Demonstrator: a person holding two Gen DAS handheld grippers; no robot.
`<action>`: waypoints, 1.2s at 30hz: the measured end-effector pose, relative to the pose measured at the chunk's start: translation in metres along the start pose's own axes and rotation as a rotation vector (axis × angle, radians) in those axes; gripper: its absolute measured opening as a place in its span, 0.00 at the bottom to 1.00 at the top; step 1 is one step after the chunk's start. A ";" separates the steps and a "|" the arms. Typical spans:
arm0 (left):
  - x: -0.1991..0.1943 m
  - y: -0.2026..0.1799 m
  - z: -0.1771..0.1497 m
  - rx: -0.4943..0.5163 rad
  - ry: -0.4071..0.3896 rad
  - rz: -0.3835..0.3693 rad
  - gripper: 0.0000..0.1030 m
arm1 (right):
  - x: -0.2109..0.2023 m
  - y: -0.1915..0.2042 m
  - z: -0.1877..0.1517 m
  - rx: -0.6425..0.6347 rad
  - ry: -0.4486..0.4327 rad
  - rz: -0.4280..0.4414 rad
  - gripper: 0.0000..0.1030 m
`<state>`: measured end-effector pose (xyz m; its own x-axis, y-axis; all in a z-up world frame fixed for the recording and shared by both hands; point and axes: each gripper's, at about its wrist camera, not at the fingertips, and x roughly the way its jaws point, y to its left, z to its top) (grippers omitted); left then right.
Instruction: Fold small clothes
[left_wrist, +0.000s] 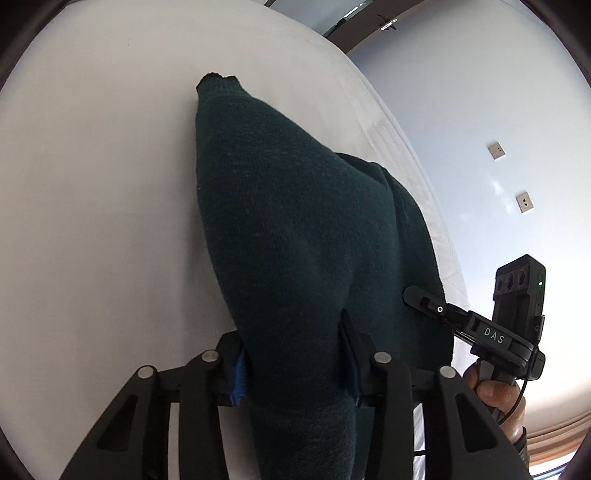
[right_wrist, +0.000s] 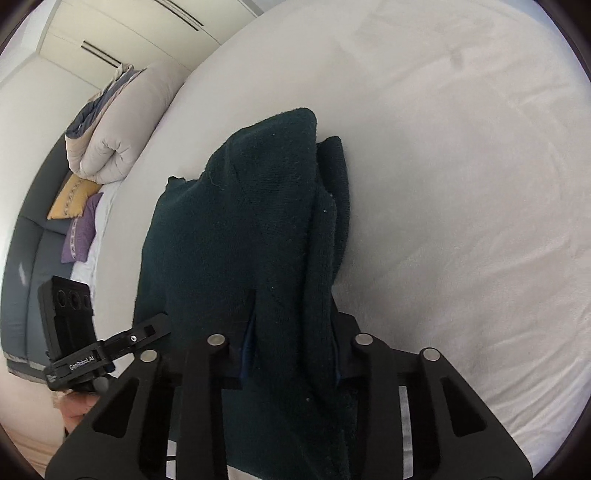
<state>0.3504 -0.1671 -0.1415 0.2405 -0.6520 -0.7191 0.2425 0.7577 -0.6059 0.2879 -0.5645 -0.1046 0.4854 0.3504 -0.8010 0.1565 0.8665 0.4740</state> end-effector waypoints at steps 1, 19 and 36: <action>-0.006 -0.002 -0.003 -0.001 -0.001 0.009 0.39 | -0.002 0.009 -0.005 -0.025 -0.012 -0.025 0.23; -0.195 0.042 -0.195 0.066 -0.114 0.175 0.39 | -0.067 0.179 -0.231 -0.209 -0.039 0.095 0.21; -0.189 0.092 -0.260 -0.057 -0.137 0.211 0.71 | 0.004 0.142 -0.335 0.079 0.018 0.244 0.41</action>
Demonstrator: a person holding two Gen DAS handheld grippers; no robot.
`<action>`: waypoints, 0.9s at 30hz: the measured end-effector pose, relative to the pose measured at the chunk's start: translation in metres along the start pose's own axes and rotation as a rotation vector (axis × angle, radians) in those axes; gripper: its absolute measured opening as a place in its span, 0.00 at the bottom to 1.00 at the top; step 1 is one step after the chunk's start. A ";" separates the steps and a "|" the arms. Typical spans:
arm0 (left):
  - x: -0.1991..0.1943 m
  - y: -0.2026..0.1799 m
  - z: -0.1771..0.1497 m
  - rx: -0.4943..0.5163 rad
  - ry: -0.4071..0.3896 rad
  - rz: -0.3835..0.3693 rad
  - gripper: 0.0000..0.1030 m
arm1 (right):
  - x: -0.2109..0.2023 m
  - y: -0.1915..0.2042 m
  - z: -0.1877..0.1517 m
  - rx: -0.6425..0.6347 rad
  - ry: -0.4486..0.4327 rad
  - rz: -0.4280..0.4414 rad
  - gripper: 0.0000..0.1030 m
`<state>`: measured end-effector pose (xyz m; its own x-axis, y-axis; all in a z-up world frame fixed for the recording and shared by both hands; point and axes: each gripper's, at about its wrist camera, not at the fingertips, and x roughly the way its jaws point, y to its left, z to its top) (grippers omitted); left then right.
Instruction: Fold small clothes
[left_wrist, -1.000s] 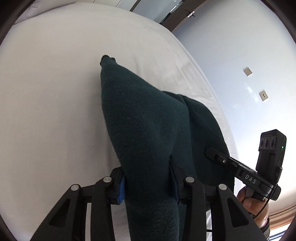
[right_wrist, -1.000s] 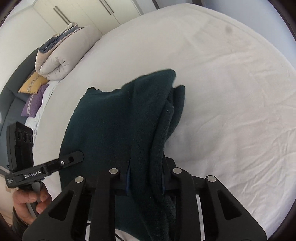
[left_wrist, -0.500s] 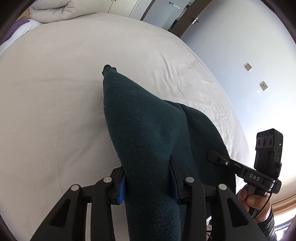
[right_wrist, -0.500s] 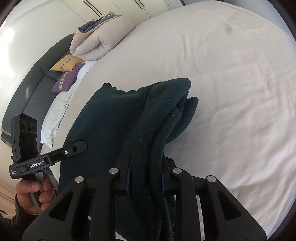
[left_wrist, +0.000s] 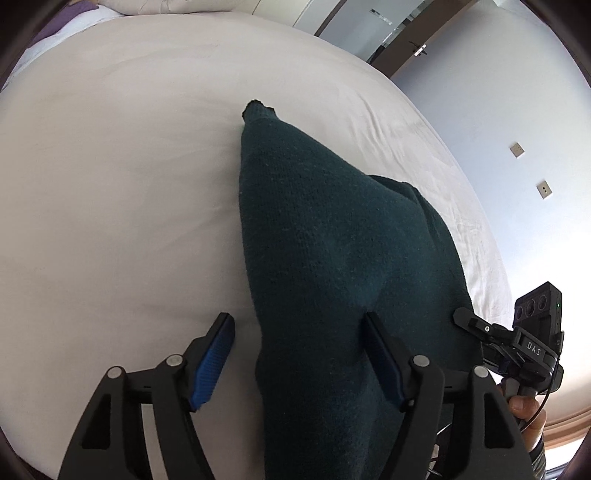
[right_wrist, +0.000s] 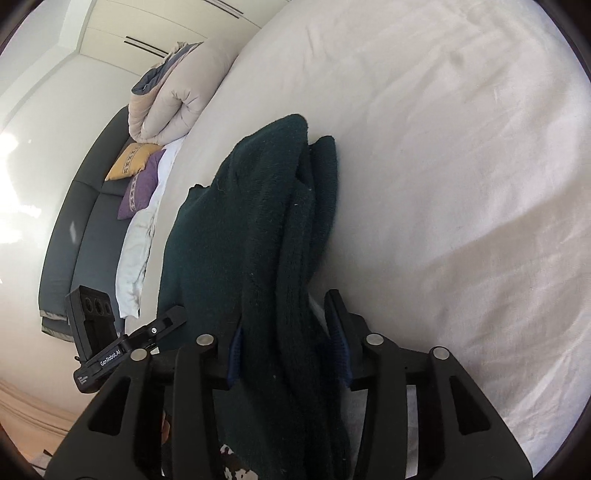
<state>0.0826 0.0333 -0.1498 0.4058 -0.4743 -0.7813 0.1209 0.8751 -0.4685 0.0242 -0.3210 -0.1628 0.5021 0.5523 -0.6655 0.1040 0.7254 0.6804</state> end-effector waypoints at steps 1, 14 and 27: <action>-0.008 -0.002 0.000 0.003 -0.021 0.028 0.71 | -0.006 -0.004 0.007 0.010 -0.005 -0.012 0.43; 0.008 -0.049 0.039 0.171 -0.090 0.122 0.60 | -0.019 0.059 0.043 -0.138 -0.085 0.038 0.46; 0.038 -0.050 0.030 0.220 -0.098 0.192 0.74 | 0.043 -0.001 0.050 -0.053 -0.106 0.140 0.38</action>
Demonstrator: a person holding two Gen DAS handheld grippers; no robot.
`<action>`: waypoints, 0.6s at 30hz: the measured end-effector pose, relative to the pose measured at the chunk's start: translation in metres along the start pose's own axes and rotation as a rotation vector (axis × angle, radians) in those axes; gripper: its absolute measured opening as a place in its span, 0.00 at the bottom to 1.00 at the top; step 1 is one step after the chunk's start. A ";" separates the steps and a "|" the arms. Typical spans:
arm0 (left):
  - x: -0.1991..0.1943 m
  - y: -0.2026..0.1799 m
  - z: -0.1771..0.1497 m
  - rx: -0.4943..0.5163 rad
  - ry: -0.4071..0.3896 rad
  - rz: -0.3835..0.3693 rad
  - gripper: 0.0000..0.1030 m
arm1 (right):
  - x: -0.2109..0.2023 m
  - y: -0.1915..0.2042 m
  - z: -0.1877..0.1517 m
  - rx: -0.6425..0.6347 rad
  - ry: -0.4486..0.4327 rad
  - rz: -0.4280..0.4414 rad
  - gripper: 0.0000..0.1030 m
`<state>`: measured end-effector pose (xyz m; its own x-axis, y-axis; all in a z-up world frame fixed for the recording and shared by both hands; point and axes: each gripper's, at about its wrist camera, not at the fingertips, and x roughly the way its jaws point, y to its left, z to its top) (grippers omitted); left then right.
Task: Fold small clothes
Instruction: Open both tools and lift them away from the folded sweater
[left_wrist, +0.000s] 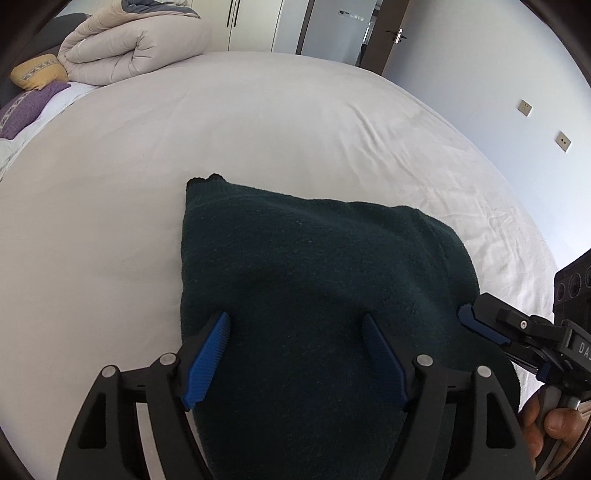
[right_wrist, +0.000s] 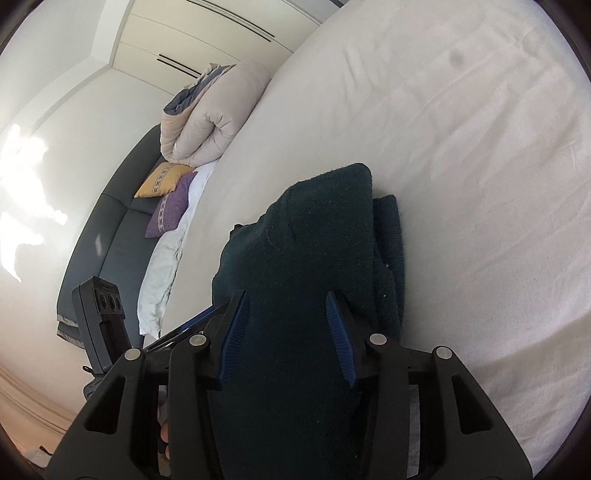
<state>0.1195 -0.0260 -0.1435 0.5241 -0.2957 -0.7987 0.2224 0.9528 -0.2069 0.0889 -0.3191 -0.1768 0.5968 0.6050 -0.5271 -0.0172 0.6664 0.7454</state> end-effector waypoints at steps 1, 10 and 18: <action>-0.002 0.000 0.000 -0.001 -0.002 -0.001 0.74 | -0.001 0.000 -0.001 0.012 -0.003 -0.001 0.38; -0.011 -0.011 -0.011 0.042 -0.056 0.046 0.75 | -0.043 0.013 -0.033 -0.090 -0.025 -0.087 0.42; -0.059 -0.021 -0.033 0.042 -0.148 0.046 0.80 | -0.090 0.003 -0.056 -0.082 -0.074 -0.237 0.48</action>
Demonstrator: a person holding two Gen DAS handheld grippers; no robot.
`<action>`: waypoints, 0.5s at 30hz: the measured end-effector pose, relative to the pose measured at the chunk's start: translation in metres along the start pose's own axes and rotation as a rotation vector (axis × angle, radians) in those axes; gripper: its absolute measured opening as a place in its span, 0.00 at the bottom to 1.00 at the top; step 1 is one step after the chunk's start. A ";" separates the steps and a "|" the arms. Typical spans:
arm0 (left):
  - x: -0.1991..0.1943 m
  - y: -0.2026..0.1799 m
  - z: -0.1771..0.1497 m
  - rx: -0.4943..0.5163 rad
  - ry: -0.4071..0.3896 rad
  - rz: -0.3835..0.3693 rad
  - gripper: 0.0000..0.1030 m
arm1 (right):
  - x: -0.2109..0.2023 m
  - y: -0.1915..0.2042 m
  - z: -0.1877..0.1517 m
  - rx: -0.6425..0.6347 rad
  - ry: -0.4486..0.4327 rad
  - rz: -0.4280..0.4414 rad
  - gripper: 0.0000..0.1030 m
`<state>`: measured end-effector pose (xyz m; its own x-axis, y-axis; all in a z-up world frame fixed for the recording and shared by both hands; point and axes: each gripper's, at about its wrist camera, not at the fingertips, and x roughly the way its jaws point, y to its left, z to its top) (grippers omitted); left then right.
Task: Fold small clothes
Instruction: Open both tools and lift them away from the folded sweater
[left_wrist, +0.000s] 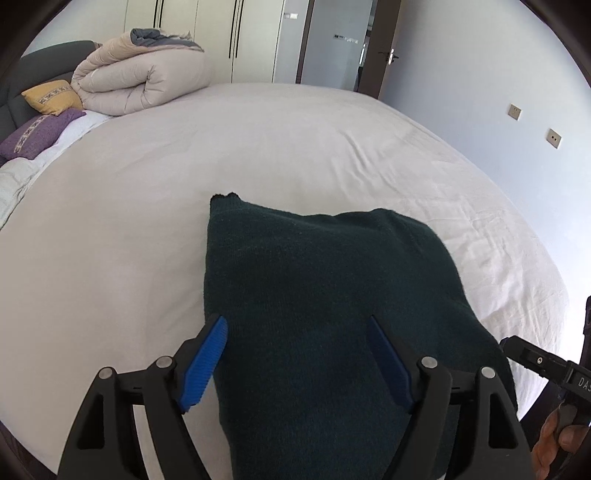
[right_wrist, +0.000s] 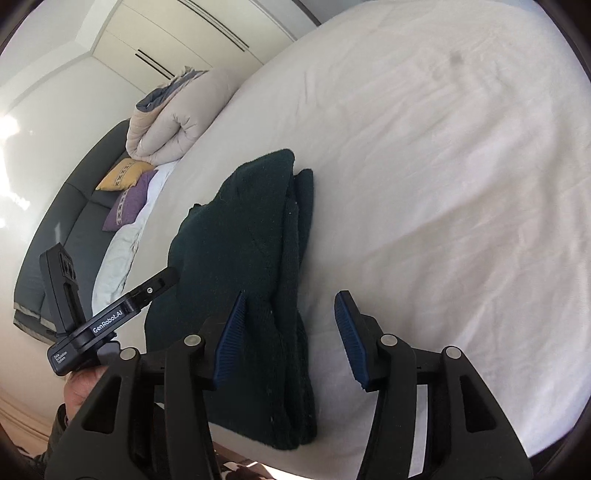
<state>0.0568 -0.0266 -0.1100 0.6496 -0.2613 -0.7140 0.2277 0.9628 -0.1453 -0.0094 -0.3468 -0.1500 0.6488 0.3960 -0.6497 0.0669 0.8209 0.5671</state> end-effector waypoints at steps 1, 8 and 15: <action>-0.014 -0.004 -0.003 0.010 -0.046 0.009 0.84 | -0.011 0.003 -0.002 -0.022 -0.027 -0.020 0.48; -0.129 -0.031 0.002 0.159 -0.473 0.214 1.00 | -0.100 0.068 0.002 -0.253 -0.314 -0.131 0.57; -0.217 -0.034 0.017 0.117 -0.687 0.281 1.00 | -0.188 0.144 -0.020 -0.482 -0.783 -0.174 1.00</action>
<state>-0.0798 -0.0034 0.0613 0.9925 -0.0274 -0.1194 0.0371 0.9961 0.0802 -0.1371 -0.2946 0.0438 0.9968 0.0057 -0.0804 0.0031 0.9940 0.1090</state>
